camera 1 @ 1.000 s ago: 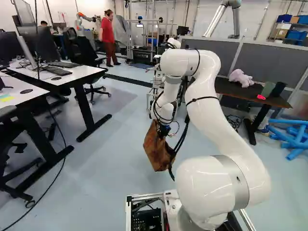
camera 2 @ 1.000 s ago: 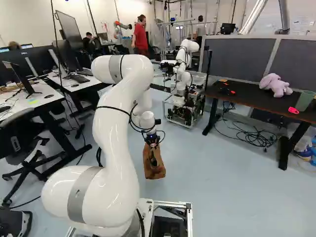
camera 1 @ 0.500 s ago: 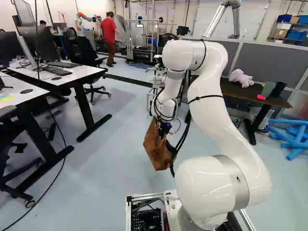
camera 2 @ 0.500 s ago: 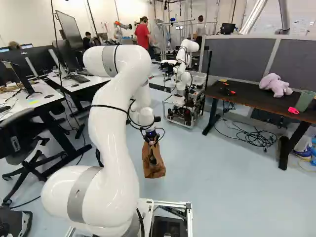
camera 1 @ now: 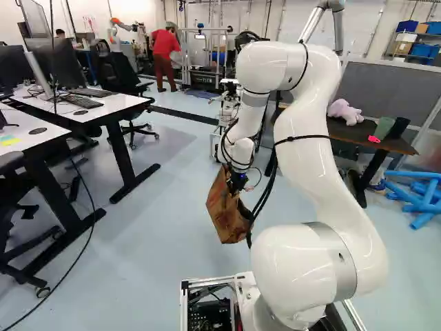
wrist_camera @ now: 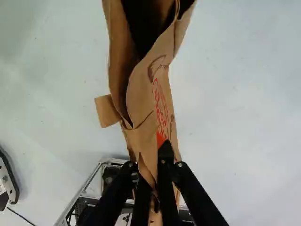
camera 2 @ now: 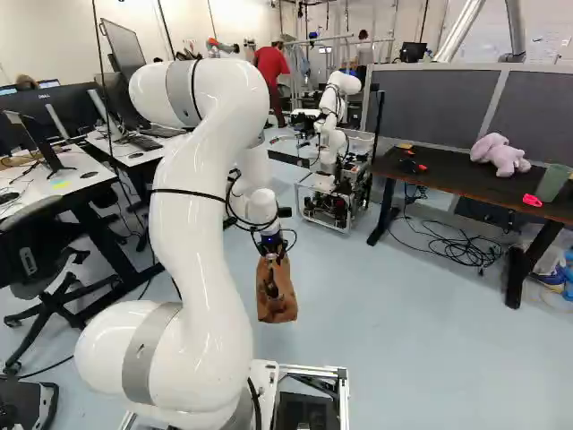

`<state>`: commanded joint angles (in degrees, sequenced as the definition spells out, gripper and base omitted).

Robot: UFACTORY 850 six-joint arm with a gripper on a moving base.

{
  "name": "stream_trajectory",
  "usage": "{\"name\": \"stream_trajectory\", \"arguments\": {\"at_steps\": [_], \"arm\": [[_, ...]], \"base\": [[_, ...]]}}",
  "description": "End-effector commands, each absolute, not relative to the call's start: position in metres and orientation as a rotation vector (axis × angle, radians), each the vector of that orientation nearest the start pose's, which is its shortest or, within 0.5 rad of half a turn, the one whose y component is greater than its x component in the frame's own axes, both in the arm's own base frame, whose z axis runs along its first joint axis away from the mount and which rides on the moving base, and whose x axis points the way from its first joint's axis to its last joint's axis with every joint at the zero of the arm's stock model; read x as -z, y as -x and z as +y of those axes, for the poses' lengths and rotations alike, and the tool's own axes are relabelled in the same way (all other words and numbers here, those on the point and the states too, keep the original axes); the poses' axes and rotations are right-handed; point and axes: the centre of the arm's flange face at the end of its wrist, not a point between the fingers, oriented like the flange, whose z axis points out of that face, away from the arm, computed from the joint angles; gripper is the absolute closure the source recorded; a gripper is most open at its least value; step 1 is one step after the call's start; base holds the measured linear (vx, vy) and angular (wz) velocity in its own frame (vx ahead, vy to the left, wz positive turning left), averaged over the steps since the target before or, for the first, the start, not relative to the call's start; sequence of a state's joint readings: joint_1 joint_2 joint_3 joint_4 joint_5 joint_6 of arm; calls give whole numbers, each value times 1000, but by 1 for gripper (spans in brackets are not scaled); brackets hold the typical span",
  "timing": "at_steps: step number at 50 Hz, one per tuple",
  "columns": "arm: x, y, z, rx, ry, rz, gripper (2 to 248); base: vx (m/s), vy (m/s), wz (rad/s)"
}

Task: Pick up the bag on the ground and place it on the table

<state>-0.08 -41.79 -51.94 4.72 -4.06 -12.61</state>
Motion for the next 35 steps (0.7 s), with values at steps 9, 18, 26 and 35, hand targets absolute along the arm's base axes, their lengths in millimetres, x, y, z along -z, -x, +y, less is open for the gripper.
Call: {"name": "stream_trajectory", "arguments": {"at_steps": [9,18,26,35], "arm": [[-186,-480,0,156,3130,-182,229],[-199,-467,0,143,3127,-149,229],[-211,-455,1,133,3123,-120,229],[-224,-445,1,131,3119,-88,229]], "base": [[0,0,0],[0,0,0],[0,0,0],[0,0,0]]}}
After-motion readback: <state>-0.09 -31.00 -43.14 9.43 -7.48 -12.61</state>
